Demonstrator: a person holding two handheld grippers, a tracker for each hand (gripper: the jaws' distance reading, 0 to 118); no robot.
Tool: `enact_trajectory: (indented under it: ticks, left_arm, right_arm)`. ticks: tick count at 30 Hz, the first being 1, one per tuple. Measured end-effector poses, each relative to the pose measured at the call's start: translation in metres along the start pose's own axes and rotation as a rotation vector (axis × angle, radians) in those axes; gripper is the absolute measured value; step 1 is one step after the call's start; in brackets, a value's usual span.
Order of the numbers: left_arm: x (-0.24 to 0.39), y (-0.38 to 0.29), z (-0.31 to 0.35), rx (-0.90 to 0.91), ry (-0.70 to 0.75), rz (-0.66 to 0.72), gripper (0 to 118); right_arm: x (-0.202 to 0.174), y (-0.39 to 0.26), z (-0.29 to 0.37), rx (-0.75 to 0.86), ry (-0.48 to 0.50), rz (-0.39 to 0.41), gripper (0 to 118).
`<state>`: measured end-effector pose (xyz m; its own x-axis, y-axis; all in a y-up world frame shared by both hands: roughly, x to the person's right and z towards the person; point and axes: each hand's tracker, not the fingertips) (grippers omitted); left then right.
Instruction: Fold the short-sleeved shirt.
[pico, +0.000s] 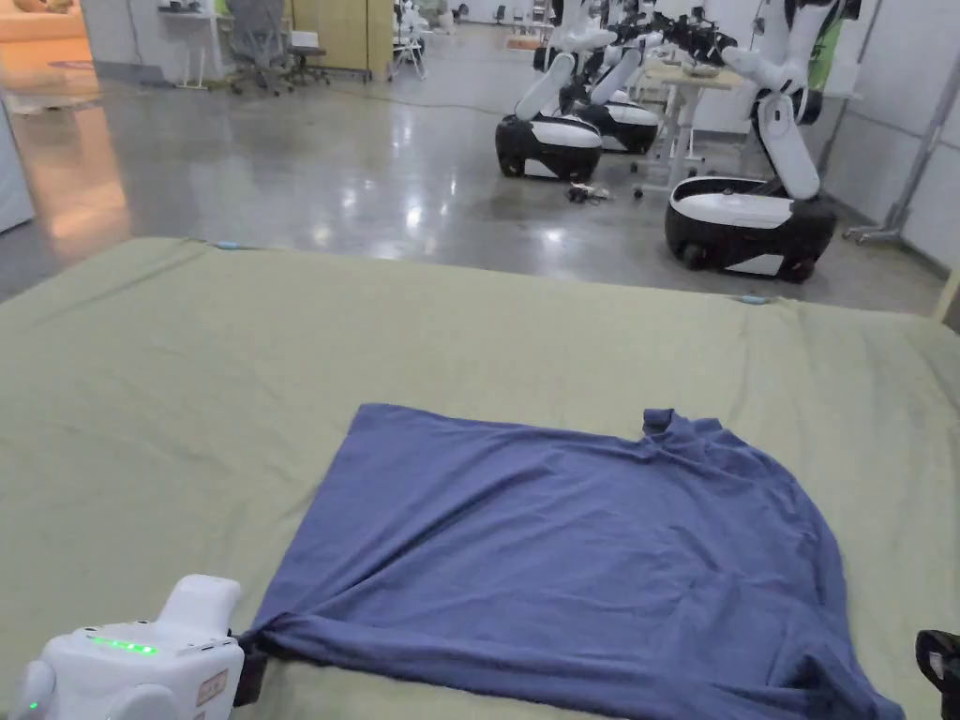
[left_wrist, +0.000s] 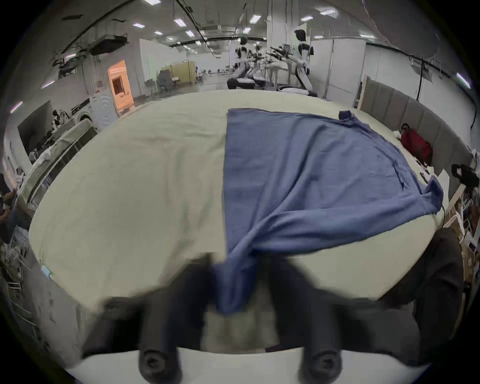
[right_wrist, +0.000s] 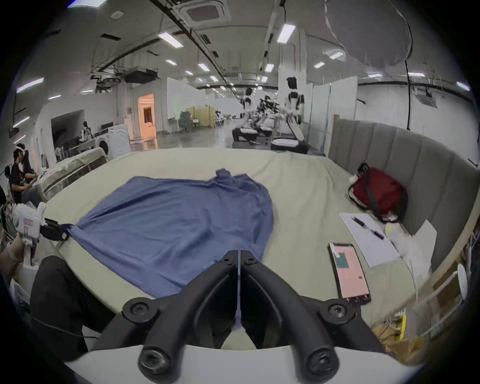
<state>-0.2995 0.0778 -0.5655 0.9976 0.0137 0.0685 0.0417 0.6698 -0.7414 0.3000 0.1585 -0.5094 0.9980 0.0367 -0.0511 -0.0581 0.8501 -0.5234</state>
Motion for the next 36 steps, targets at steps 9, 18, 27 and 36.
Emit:
enact_trajectory:
  ticks: [9, 18, 27, 36]
  left_arm:
    - [0.000, 0.009, 0.014, 0.031, -0.014, 0.011, 3]
    - [0.017, 0.011, 0.028, 0.023, 0.005, -0.005, 3]
    - [0.022, 0.060, 0.057, 0.073, 0.012, -0.016, 3]
    - [0.034, 0.172, -0.006, 0.032, 0.041, -0.068, 3]
  right_arm:
    - [0.002, -0.035, -0.021, -0.150, 0.026, 0.015, 86]
    - [-0.016, -0.059, -0.063, -0.258, 0.071, 0.027, 19]
    - [0.002, 0.006, -0.024, -0.088, 0.100, -0.077, 12]
    - [0.020, 0.097, -0.099, -0.087, 0.065, -0.094, 12]
